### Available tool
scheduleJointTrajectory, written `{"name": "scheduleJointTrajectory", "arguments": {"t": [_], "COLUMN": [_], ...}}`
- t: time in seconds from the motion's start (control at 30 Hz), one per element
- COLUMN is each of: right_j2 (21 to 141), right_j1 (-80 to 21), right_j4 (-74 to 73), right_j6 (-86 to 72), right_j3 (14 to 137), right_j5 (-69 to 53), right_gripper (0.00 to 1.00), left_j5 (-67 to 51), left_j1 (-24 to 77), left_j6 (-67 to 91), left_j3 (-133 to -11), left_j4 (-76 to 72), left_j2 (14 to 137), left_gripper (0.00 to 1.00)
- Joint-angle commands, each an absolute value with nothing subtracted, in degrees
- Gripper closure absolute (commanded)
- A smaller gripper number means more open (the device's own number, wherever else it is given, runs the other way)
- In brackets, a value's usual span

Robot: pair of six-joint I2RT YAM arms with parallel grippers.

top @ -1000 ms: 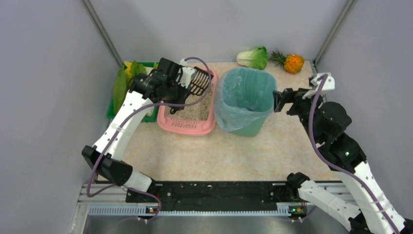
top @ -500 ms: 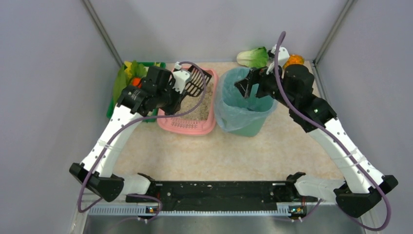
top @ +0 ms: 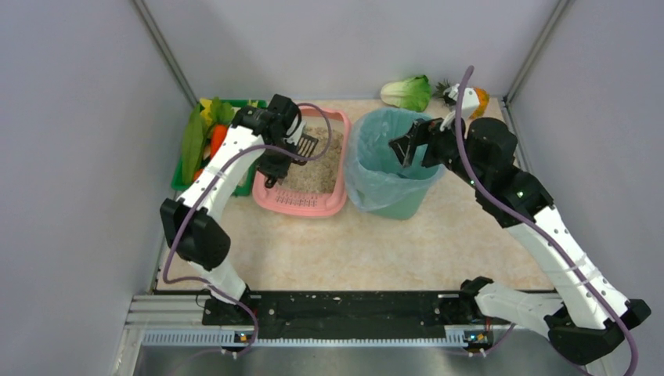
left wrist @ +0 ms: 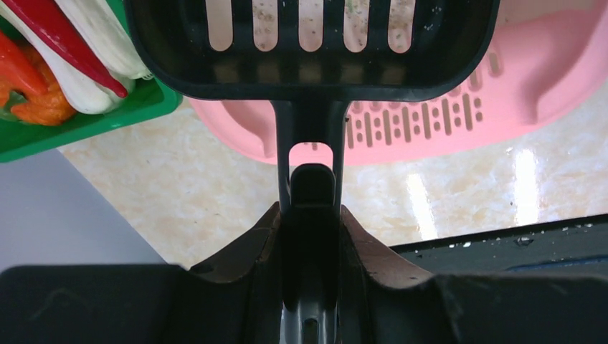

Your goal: Clean the litter box

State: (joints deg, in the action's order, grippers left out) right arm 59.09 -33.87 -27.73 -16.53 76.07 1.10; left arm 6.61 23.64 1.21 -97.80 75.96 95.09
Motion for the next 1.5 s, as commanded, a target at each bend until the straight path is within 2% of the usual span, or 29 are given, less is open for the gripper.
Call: {"name": "scheduleJointTrajectory", "arguments": {"t": [0.0,0.37,1.47], "right_j2": [54.63,49.61,48.14], "right_j1": [-34.16,-34.10,-34.11], "right_j4": [-28.21,-30.21,-29.72], "right_j6": [-14.63,-12.48,-10.28], "right_j3": [75.20,73.01,68.60], "right_j5": [7.52,14.27,18.37], "right_gripper": [0.11,0.10,0.08], "left_j5": [8.61,13.66,20.45], "left_j1": [22.62,22.59,22.50], "left_j6": [3.29,4.82,3.87], "left_j3": [-105.84,-106.74,-108.52], "left_j4": [81.41,85.37,86.94], "left_j2": [100.64,109.06,121.40], "left_gripper": [0.99,1.00,1.00]}}
